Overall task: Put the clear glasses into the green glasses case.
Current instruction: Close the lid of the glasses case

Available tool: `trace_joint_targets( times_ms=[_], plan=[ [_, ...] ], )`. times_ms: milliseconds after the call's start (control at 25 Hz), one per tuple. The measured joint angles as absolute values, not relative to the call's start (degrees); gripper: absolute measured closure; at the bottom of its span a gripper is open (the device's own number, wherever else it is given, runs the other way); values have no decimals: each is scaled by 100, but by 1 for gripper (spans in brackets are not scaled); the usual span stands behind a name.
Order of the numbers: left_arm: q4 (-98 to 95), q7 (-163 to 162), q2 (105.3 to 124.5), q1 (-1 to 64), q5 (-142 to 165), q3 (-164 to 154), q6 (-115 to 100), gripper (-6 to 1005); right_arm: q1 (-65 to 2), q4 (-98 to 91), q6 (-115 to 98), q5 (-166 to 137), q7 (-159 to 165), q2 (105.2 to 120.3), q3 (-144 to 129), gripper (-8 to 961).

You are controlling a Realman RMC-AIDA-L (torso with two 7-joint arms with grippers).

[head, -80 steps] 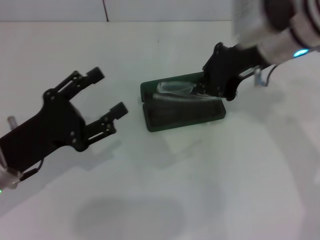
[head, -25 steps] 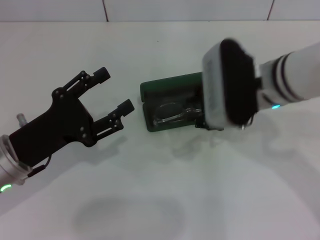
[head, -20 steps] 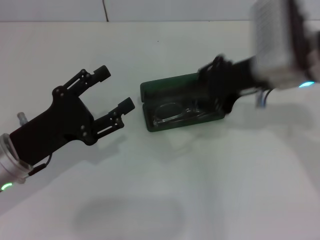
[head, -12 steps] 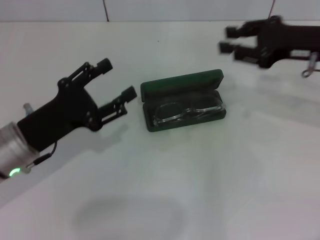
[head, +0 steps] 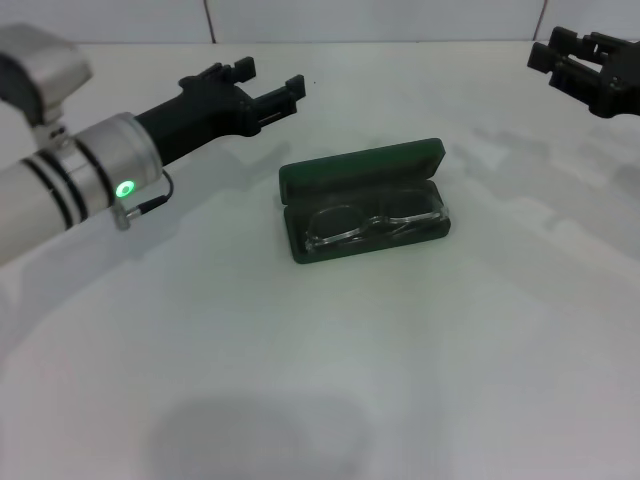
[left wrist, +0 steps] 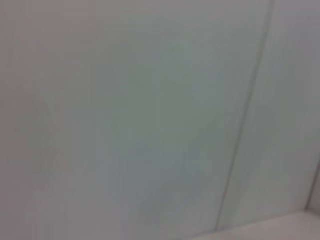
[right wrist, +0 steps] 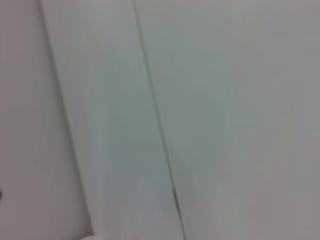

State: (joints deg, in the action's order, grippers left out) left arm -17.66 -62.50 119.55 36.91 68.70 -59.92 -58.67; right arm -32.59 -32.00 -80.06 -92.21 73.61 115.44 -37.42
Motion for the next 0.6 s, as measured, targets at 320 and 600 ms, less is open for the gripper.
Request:
trace_joint_targets(
  times_ms=[320,600],
  plan=[
    [-1370,-6755,12004,4599,7755,-6123,-4843,160,-3152,-2911,-7901,-9066,7099,11548,-3699,563],
    [-1339,-6983,12044,4774,7720,-6590,-4683,159,-3187,-2906,-7864,-9068,7087,11559,-3766,559]
  ],
)
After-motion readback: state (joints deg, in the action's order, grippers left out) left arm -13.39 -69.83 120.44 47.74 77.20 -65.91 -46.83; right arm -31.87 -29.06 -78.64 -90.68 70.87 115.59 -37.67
